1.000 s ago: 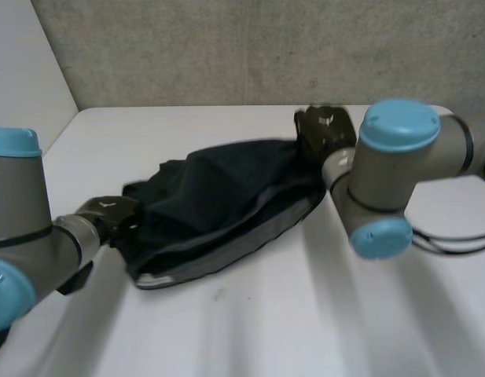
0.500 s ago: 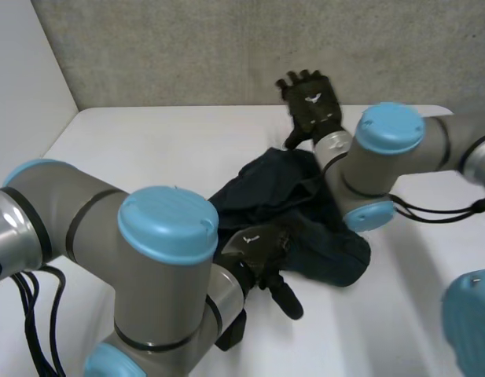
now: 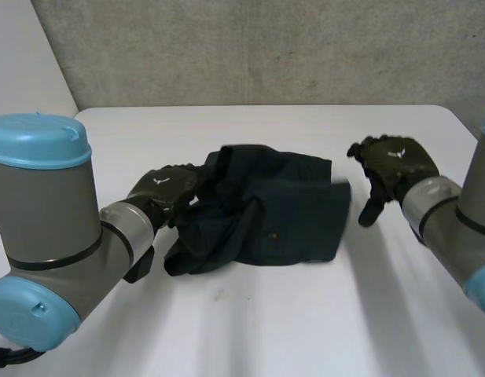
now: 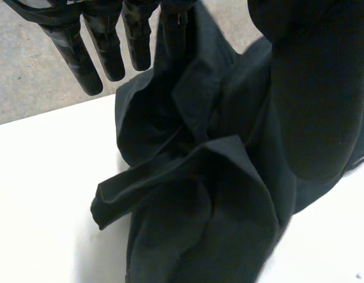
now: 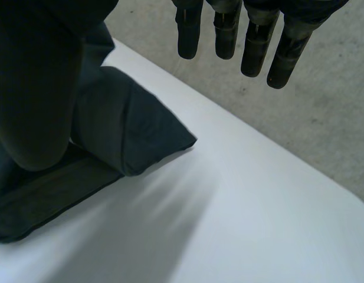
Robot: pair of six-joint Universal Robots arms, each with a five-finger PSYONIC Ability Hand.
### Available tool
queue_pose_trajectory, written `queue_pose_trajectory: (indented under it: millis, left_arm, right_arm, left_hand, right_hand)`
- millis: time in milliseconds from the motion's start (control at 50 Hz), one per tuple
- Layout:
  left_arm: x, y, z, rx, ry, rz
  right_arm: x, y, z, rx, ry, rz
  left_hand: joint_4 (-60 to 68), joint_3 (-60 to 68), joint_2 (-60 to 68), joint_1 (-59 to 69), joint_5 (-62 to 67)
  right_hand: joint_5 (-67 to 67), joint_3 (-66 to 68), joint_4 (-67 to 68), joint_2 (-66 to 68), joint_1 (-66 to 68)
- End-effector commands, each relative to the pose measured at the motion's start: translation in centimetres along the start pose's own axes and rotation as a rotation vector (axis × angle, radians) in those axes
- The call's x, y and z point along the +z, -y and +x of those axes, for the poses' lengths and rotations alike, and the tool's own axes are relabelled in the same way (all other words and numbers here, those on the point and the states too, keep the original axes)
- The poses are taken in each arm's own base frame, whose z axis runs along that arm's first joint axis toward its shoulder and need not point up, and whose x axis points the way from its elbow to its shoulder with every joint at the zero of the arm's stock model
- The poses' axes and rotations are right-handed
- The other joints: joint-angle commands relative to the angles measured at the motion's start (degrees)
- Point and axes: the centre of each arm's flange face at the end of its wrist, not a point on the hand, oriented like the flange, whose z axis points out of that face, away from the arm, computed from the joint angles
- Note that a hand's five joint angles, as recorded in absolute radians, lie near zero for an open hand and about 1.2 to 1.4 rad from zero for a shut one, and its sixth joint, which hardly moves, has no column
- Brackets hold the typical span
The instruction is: Fold the shorts.
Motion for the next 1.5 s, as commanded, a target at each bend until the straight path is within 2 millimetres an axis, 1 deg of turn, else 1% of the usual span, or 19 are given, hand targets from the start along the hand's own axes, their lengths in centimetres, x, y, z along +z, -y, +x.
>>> queue_pose_trajectory:
  millis: [20, 180, 300, 400, 520, 600, 660, 740, 820, 860, 920, 980, 1020, 1100, 1120, 1180, 1300, 1360, 1500]
  left_arm:
    - [-0.1, -0.9, 0.2, 0.003, -0.004, -0.024]
    - [0.3, -2.2, 0.0, 0.009, 0.002, -0.026]
    - [0.7, -3.4, -0.1, 0.031, 0.008, -0.057]
    - [1.4, -4.3, -0.1, 0.076, 0.007, -0.083]
    - [2.1, -5.2, -0.1, 0.117, 0.004, -0.106]
    - [2.8, -5.4, -0.1, 0.12, 0.007, -0.096]
    - [3.5, -5.3, -0.1, 0.122, 0.013, -0.091]
    - [4.5, -4.8, -1.1, 0.124, 0.09, -0.079]
    - [5.2, -3.4, -4.8, 0.103, 0.287, -0.044]
    - [5.7, -2.4, -7.8, 0.079, 0.399, -0.019]
    - [6.2, -1.8, -10.6, 0.055, 0.47, -0.002]
    - [6.4, -2.0, -11.4, 0.046, 0.48, -0.015]
    - [6.3, -2.4, -11.0, 0.049, 0.463, -0.028]
    - [6.1, -2.9, -9.9, 0.048, 0.393, -0.044]
    - [5.8, -3.1, -9.2, 0.05, 0.347, -0.051]
    - [4.5, -2.2, -8.0, 0.058, 0.282, -0.024]
    - [1.8, -0.8, -6.9, 0.081, 0.193, 0.073]
    - [1.4, -0.4, -6.7, 0.141, 0.142, 0.114]
    - [1.6, -1.2, -7.9, 0.322, 0.148, 0.067]
  right_arm:
    - [-1.7, -0.2, -0.4, 0.071, 0.006, 0.01]
    - [-3.3, -1.2, -1.7, 0.121, 0.044, -0.019]
    - [-4.0, -3.3, -2.6, 0.142, 0.073, -0.086]
    - [-3.6, -4.6, -2.9, 0.221, 0.088, -0.137]
    - [-2.6, -7.1, -4.5, 0.307, 0.178, -0.231]
    - [-1.6, -7.8, -4.7, 0.305, 0.179, -0.226]
    - [-0.6, -7.7, -4.7, 0.298, 0.174, -0.173]
    - [0.2, -6.8, -4.5, 0.244, 0.165, -0.093]
    - [0.1, -6.5, -4.1, 0.098, 0.146, -0.066]
    - [0.0, -6.5, -3.8, 0.055, 0.135, -0.064]
    - [-0.4, -6.8, -4.2, 0.001, 0.145, -0.07]
    - [-0.6, -6.7, -4.5, -0.015, 0.153, -0.064]
    - [-0.9, -6.5, -4.9, -0.026, 0.166, -0.056]
    - [-1.2, -6.0, -5.6, -0.038, 0.185, -0.036]
    - [-1.2, -5.9, -5.7, -0.04, 0.187, -0.034]
    - [-1.3, -5.5, -5.6, -0.046, 0.188, -0.019]
    - [-2.5, -3.5, -5.0, -0.108, 0.175, 0.039]
    - [-2.7, -3.3, -4.8, -0.137, 0.168, 0.043]
    - [-3.2, -2.5, -4.4, -0.159, 0.161, 0.053]
  left_hand:
    - [2.2, 1.5, 1.0, 3.5, 2.2]
    - [2.2, 1.5, 1.0, 3.5, 2.2]
    - [2.3, 1.7, 1.1, 3.6, 2.4]
    - [2.8, 2.2, 1.7, 4.1, 2.9]
    - [9.4, 8.7, 8.2, 10.7, 9.4]
    - [20.2, 19.5, 19.0, 21.4, 20.2]
    - [35.1, 34.4, 33.9, 36.4, 35.2]
    - [56.5, 55.8, 55.3, 57.8, 56.5]
    - [61.0, 60.4, 59.9, 62.3, 61.1]
    - [61.0, 60.4, 59.9, 62.3, 61.1]
    - [59.2, 58.5, 58.0, 60.5, 59.3]
    - [58.0, 57.4, 56.8, 59.3, 58.1]
    - [53.0, 52.4, 51.8, 54.3, 53.1]
    - [23.3, 22.6, 22.1, 24.6, 23.3]
    - [10.5, 9.9, 9.4, 11.8, 10.6]
    - [-0.2, -0.8, -1.4, 1.1, -0.1]
    - [1.3, 0.7, 0.1, 2.6, 1.4]
    - [2.2, 1.5, 1.0, 3.5, 2.2]
    - [2.2, 1.5, 1.0, 3.5, 2.2]
  right_hand:
    - [-3.1, -1.9, -3.1, -2.1, -1.2]
    - [-3.2, -2.1, -3.3, -2.2, -1.4]
    - [-3.1, -1.9, -3.1, -2.1, -1.2]
    - [-2.9, -1.7, -3.0, -1.9, -1.1]
    - [-0.9, 0.3, -0.9, 0.1, 0.9]
    - [18.9, 20.1, 18.9, 19.9, 20.7]
    - [64.2, 65.4, 64.2, 65.2, 66.0]
    - [66.7, 67.9, 66.6, 67.7, 68.5]
    - [66.7, 67.9, 66.6, 67.7, 68.5]
    - [66.7, 67.9, 66.6, 67.7, 68.5]
    - [66.7, 67.9, 66.6, 67.7, 68.5]
    - [66.7, 67.9, 66.6, 67.7, 68.5]
    - [66.7, 67.9, 66.6, 67.7, 68.5]
    - [66.7, 67.9, 66.6, 67.7, 68.5]
    - [66.7, 67.9, 66.6, 67.7, 68.5]
    - [66.7, 67.9, 66.6, 67.7, 68.5]
    - [66.7, 67.9, 66.6, 67.7, 68.5]
    - [66.7, 67.9, 66.6, 67.7, 68.5]
    - [66.7, 67.9, 66.6, 67.7, 68.5]
